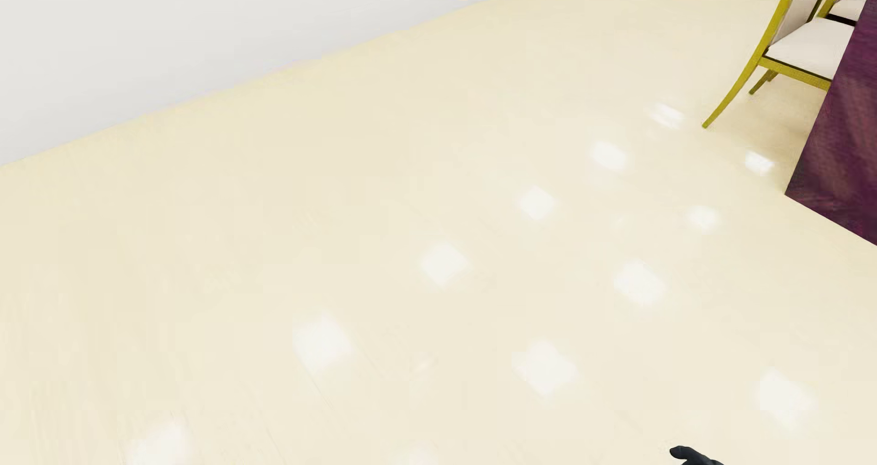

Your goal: Rise from the chair

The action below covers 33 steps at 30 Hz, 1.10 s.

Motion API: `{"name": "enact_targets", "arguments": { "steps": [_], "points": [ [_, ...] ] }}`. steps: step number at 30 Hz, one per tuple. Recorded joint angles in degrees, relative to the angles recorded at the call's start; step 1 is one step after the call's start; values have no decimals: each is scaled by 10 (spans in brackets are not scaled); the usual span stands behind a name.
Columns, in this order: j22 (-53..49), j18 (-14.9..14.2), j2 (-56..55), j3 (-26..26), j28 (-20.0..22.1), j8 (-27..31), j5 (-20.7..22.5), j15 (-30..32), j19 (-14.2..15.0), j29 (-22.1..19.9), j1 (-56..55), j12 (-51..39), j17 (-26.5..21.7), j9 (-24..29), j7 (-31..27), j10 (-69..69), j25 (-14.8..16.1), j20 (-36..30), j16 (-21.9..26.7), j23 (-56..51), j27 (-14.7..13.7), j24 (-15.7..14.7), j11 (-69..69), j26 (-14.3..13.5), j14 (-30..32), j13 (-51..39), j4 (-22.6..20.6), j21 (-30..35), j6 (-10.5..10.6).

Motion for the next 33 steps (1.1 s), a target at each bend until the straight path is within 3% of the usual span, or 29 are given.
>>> {"name": "enact_targets", "arguments": {
  "steps": [2, 5, 8, 12, 13, 14, 17, 18, 21, 25, 33],
  "points": [
    [-13, -15, -14, -8, 4, 19, 0, 5, -26, 2, 7, -10, 4, -10, -8, 11, -6, -20, 4, 0, -2, 9, -149, -7, -23, 9, 20, -16, -2],
    [-16, -38, -9, -3, 5, 65, -17, 85, -38, 1, -27, -23, 0, -26, -30, 79, 0, -58, 5, 5, -2, 9, -360, -12, -62, 25, 49, -26, -9],
    [-6, -59, -3, 2, 3, 76, -36, 134, -13, 3, -43, -27, -8, -33, -54, 86, -4, -72, 1, 1, -5, 9, -384, -13, -61, 30, 74, -33, -15],
    [10, -96, 44, 12, -12, 53, -16, 8, -48, 7, -106, -36, -28, -40, -73, 94, -25, -75, -2, -15, -17, 32, -401, -13, -8, 30, 112, -44, -9],
    [25, -98, 47, 13, -10, 49, -7, 4, -47, 0, -119, -46, -31, -36, -75, 94, -21, -65, -8, -15, -21, 23, -402, -13, 13, 22, 118, -43, -4],
    [32, -98, 47, 11, -9, 42, 1, 4, -46, -10, -129, -46, -30, -36, -74, 95, -17, -68, -10, -11, -21, 22, -402, -8, 27, 16, 119, -42, -2],
    [40, -80, 69, 11, -58, 29, 12, -8, -59, -9, -137, -48, -37, -38, -47, 113, -11, -92, -16, -14, -24, 61, -435, 6, 4, 17, 96, -67, 5],
    [52, -85, 73, 14, -34, 25, 10, -14, -36, -1, -127, -58, -40, -32, -39, 104, -4, -100, -23, -17, -26, 70, -438, -11, -11, 21, 84, -55, 10],
    [50, -64, 80, 14, -25, 20, 20, -9, -55, -6, -102, -60, -25, -36, -26, 60, 6, -101, -21, -1, -28, 64, -452, -16, -23, 27, 63, -56, 15],
    [47, -66, 65, 8, -1, 19, 23, -2, -70, -18, -78, -53, 0, -32, -16, -15, 12, -105, -15, -8, -38, 54, -451, -22, 15, 36, 55, -50, 20],
    [58, -62, 33, 7, -5, 33, 3, 30, -64, -20, -70, -49, 16, -21, 0, -44, 23, -93, -19, -2, -32, 45, -456, -23, 9, 27, 36, -34, 13]
  ]
}}
